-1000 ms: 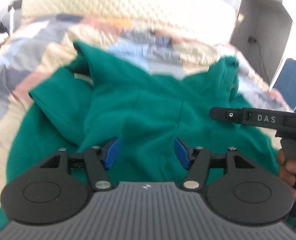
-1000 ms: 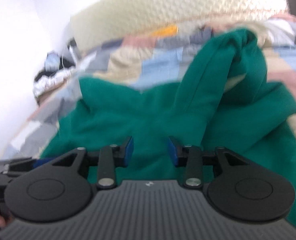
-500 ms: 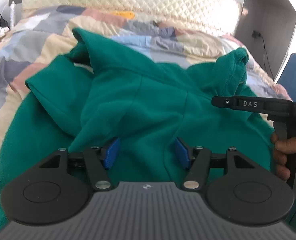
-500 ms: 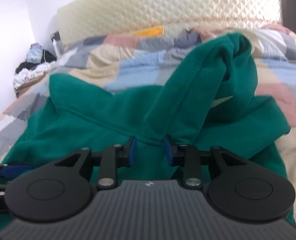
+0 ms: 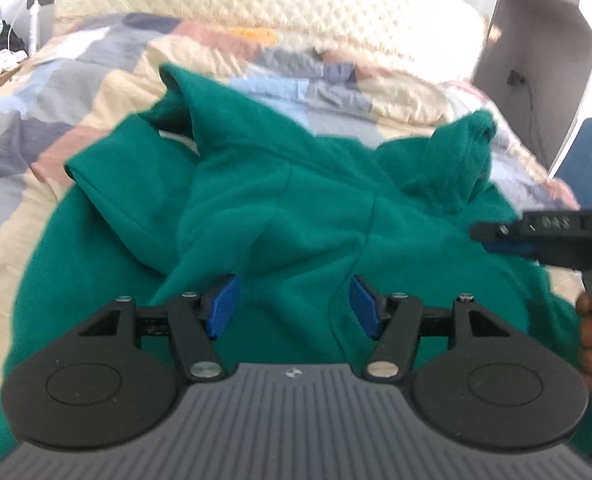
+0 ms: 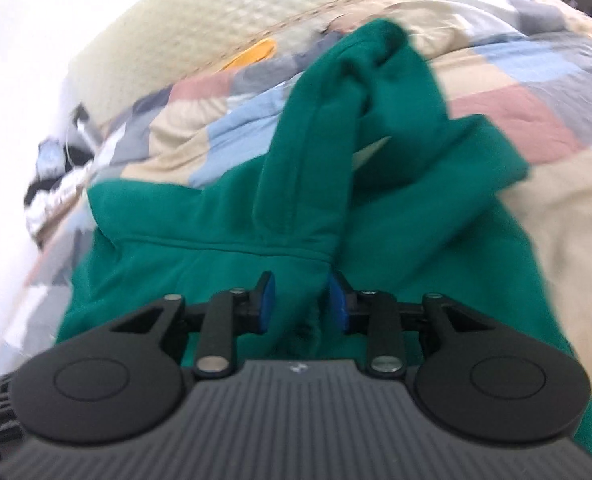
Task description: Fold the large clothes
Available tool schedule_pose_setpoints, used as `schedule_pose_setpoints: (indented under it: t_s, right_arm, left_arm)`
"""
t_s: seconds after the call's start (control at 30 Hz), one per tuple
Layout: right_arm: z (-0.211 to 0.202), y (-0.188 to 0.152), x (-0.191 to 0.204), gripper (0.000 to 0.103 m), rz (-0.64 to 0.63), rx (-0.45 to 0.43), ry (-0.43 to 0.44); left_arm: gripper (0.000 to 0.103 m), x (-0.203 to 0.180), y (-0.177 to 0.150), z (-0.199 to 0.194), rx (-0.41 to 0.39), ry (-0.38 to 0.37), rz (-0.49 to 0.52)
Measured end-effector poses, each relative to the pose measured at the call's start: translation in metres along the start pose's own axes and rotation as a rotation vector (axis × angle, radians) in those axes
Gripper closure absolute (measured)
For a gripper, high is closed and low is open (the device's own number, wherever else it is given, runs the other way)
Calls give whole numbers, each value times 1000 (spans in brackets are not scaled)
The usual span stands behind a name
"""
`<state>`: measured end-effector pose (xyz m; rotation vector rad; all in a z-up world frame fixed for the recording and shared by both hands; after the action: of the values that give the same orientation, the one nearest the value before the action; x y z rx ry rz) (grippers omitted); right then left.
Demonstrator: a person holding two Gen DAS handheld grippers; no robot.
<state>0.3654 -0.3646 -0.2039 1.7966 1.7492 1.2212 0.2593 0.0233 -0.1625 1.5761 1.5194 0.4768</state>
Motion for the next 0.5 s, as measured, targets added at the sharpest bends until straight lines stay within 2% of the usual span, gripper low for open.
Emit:
schedule_pose_setpoints:
  t_s: [0.07, 0.2, 0.27, 0.4, 0.5]
  right_arm:
    - [-19, -1, -10, 69, 20, -14, -29]
    - [-54, -4, -34, 64, 41, -48, -158]
    - [-64, -9, -49, 48, 88, -36, -188]
    - [-65, -29, -73, 44, 139, 59, -239]
    - [-64, -37, -81, 22, 159, 84, -261]
  left_arm:
    - [36, -2, 2, -18, -21, -2, 0]
    - [36, 0, 4, -48, -26, 42, -22]
    - [36, 8, 4, -60, -4, 76, -54]
    - [36, 29, 5, -78, 50, 115, -136]
    - [35, 46, 6, -91, 82, 172, -183]
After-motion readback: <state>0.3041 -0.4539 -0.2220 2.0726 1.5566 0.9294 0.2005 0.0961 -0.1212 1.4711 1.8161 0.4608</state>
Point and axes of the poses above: each gripper's, at about its wrist camera, not at the fingertips, and z roughly the way its jaws point, x to its left, y to its top, the point moved 6 cm from there along z, roughly the way its jaws point, and after that the axes turned 10 degrees about -y, right-handed, at the moved point
